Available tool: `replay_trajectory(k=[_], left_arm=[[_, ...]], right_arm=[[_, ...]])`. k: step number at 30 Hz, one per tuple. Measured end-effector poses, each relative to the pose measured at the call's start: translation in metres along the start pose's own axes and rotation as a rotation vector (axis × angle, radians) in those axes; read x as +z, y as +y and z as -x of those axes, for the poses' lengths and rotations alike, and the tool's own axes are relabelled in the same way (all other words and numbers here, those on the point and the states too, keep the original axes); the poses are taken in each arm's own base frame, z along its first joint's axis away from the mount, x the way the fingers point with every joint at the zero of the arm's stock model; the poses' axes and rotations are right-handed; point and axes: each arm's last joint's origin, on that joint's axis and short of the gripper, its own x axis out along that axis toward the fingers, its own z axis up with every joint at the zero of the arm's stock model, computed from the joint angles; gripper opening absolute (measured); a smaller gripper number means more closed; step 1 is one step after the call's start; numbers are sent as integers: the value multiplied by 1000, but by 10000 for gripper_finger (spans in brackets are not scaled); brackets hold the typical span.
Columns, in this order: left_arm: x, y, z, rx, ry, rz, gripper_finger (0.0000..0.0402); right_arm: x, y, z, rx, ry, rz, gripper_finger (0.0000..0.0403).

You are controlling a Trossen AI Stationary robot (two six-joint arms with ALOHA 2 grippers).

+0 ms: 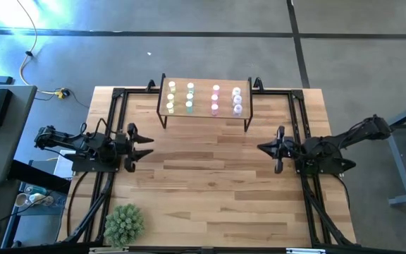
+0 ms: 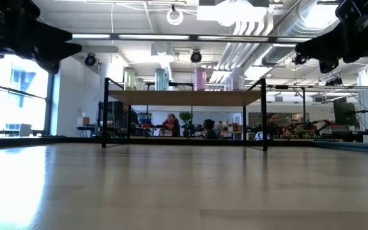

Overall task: Pick and place medicine bottles onto shelf by color
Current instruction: Return to Home Position

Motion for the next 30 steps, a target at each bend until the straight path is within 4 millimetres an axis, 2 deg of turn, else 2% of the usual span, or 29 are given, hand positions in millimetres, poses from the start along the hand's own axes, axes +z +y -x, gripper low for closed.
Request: replay_trajectory(k=[5,14,22,30], left_arm=[[0,0,0,6,1,13,186],[-1,0,0,-2,7,-5,186],[-1,0,0,0,7,-5,186],[-1,0,0,0,7,-5,186]], right_arm=[[-7,0,2,46,-8,1,0],[-3,-3,8,48,-57,101,0],[-13,-6,13,50,31,70,0],[-14,-6,13,52,43,75,0]])
